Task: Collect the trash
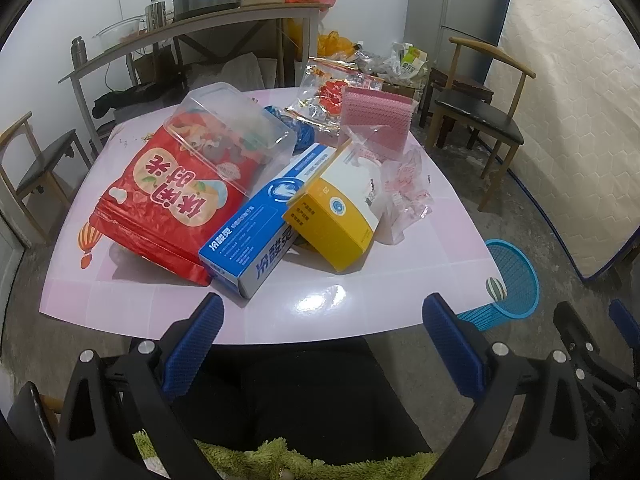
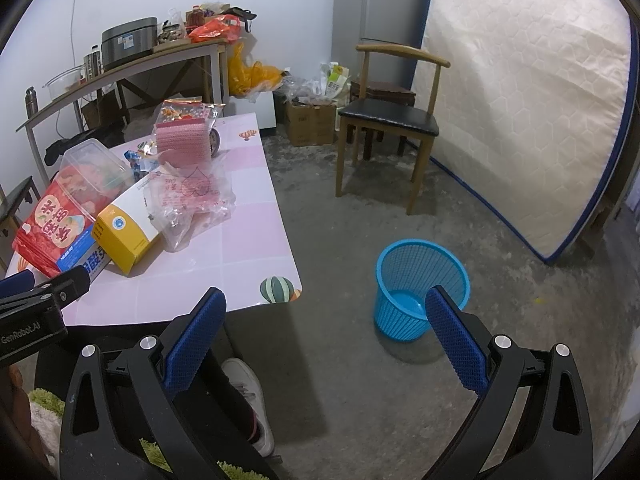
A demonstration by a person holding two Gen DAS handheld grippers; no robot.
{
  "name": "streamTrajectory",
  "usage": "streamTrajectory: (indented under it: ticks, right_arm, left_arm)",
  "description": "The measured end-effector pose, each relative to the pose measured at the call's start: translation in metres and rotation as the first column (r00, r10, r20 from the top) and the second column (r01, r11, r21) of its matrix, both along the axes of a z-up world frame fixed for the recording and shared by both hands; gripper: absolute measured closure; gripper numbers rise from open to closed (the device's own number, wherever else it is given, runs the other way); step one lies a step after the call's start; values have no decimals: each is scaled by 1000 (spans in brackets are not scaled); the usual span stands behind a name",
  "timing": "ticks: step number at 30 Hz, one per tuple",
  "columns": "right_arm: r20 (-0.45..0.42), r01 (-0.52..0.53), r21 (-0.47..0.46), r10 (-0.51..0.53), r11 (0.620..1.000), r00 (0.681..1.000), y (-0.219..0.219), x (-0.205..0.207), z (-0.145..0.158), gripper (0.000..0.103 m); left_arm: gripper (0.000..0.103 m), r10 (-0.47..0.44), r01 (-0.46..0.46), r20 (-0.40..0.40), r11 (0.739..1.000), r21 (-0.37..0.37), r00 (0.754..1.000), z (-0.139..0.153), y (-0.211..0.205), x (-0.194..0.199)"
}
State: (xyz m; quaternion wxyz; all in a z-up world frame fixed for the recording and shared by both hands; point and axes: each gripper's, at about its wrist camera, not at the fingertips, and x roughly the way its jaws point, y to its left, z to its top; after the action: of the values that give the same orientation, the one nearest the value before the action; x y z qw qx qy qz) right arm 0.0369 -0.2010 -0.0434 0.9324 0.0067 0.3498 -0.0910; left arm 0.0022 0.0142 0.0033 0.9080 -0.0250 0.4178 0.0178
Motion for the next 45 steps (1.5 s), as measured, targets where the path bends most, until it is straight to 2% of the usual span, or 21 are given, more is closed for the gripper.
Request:
streamTrajectory:
  ticks: [34, 45]
  right_arm:
    - [-3, -3, 2, 3, 1000, 1000, 2, 1, 2, 7]
    - [-2, -6, 14, 6, 1000, 1000, 8, 4, 3, 7]
  left_arm:
    - [6, 4, -4, -16, 1000, -4, 1000, -5, 2, 1]
    - [6, 14, -14, -2, 1000, -27, 1000, -3, 9, 1]
